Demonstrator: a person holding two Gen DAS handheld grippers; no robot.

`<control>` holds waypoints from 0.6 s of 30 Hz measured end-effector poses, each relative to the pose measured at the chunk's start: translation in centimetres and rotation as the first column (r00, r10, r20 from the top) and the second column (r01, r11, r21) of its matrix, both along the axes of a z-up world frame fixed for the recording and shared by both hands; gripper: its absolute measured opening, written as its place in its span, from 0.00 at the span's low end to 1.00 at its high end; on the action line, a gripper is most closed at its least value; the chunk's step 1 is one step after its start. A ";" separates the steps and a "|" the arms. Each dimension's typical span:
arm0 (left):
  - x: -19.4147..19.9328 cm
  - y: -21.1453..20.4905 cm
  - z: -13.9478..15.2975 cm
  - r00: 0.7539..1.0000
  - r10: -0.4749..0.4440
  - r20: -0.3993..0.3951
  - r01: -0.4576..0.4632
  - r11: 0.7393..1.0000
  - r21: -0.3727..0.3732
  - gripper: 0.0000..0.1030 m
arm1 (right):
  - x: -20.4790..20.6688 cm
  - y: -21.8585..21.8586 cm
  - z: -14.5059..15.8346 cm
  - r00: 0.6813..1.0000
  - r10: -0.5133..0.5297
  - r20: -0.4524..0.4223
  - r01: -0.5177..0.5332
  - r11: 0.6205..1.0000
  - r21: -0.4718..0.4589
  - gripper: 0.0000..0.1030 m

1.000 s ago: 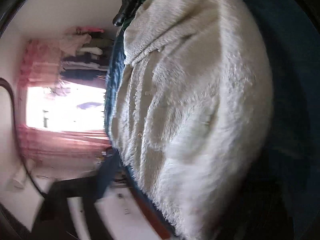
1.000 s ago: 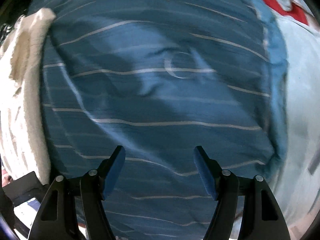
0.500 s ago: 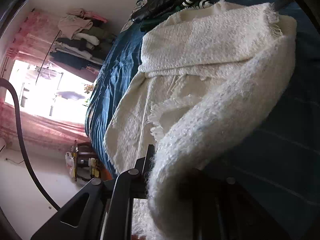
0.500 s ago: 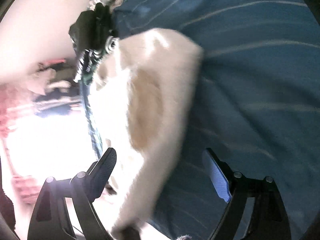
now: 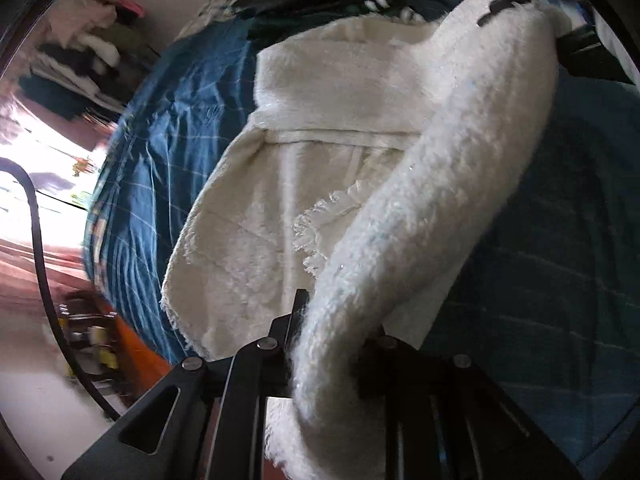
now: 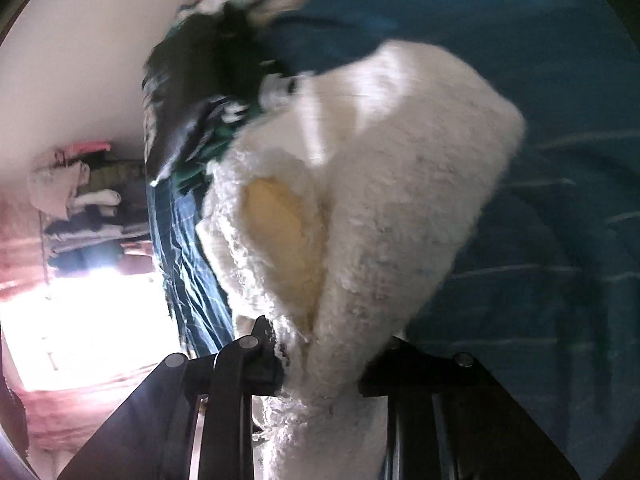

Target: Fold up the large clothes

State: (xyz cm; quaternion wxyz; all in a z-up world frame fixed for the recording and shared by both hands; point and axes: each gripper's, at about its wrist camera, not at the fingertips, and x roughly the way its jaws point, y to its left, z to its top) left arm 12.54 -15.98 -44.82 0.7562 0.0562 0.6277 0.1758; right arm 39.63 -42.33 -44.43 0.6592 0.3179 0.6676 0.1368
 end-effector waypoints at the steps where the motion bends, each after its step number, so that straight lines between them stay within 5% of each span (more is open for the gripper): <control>1: -0.1 1.0 0.2 1.000 0.003 0.000 -0.003 1.000 -0.020 0.17 | -0.1 1.6 0.9 1.000 0.008 0.008 -0.008 1.000 -0.016 0.25; 6: -0.4 11.0 0.0 0.994 0.111 -0.010 -0.111 0.979 -0.172 0.18 | 1.1 12.4 3.4 0.994 0.112 0.016 -0.108 0.982 -0.152 0.25; 10: -0.7 18.5 -2.4 0.974 0.223 -0.036 -0.224 0.934 -0.279 0.20 | 3.7 22.2 -0.4 0.981 0.190 -0.045 -0.195 0.943 -0.271 0.25; 13: -1.7 23.8 -4.5 0.942 0.325 -0.086 -0.331 0.850 -0.410 0.27 | 4.3 27.2 -5.0 0.965 0.234 -0.122 -0.262 0.901 -0.345 0.31; 15: -3.1 26.9 -4.9 0.909 0.404 -0.107 -0.399 0.764 -0.507 0.41 | 4.8 30.4 -7.6 0.945 0.287 -0.159 -0.327 0.870 -0.370 0.53; 17: -4.9 29.1 -4.3 0.877 0.469 -0.109 -0.446 0.707 -0.548 0.46 | 4.7 31.8 -7.5 0.945 0.296 -0.142 -0.327 0.881 -0.342 0.69; 18: -5.7 29.6 -3.9 0.866 0.490 -0.100 -0.461 0.705 -0.539 0.48 | 4.5 31.9 -6.9 0.950 0.294 -0.109 -0.313 0.904 -0.290 0.70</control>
